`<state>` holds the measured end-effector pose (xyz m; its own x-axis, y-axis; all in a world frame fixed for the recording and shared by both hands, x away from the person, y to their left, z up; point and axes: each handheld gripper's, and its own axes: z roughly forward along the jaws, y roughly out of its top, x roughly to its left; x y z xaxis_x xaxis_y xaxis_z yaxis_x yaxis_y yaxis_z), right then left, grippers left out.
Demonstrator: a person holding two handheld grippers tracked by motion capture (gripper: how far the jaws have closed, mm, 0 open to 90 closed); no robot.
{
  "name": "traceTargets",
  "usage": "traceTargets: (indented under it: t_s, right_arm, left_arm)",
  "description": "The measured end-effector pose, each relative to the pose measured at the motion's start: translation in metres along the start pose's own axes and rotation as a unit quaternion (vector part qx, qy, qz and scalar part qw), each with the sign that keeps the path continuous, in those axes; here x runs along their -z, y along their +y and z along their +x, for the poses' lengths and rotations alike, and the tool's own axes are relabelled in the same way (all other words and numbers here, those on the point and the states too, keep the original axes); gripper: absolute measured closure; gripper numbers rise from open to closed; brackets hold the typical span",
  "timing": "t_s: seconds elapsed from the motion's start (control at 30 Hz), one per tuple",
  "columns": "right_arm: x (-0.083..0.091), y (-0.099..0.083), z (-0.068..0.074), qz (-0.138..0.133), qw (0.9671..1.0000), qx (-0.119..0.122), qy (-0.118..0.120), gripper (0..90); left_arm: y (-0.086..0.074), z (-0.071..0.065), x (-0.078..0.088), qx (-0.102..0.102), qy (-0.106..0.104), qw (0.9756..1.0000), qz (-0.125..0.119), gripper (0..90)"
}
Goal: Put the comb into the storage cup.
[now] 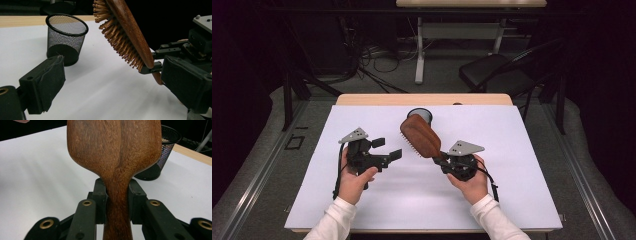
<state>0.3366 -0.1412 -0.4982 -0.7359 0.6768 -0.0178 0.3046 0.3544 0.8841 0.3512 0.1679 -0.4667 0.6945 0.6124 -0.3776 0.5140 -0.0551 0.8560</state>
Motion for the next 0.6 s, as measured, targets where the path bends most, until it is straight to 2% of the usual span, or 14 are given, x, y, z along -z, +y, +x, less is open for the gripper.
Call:
traceTargets:
  t_s: [0.37,0.6]
  right_arm:
    - [0.001,0.0,0.0,-0.003,1.0,0.0,-0.003,72.0]
    - [0.001,-0.001,0.002,-0.006,1.0,0.001,-0.006,72.0]
  left_arm:
    - [0.004,-0.001,-0.009,0.015,-0.007,0.9999,-0.001,5.7]
    - [0.007,-0.001,-0.017,0.039,-0.018,0.9991,-0.004,9.1]
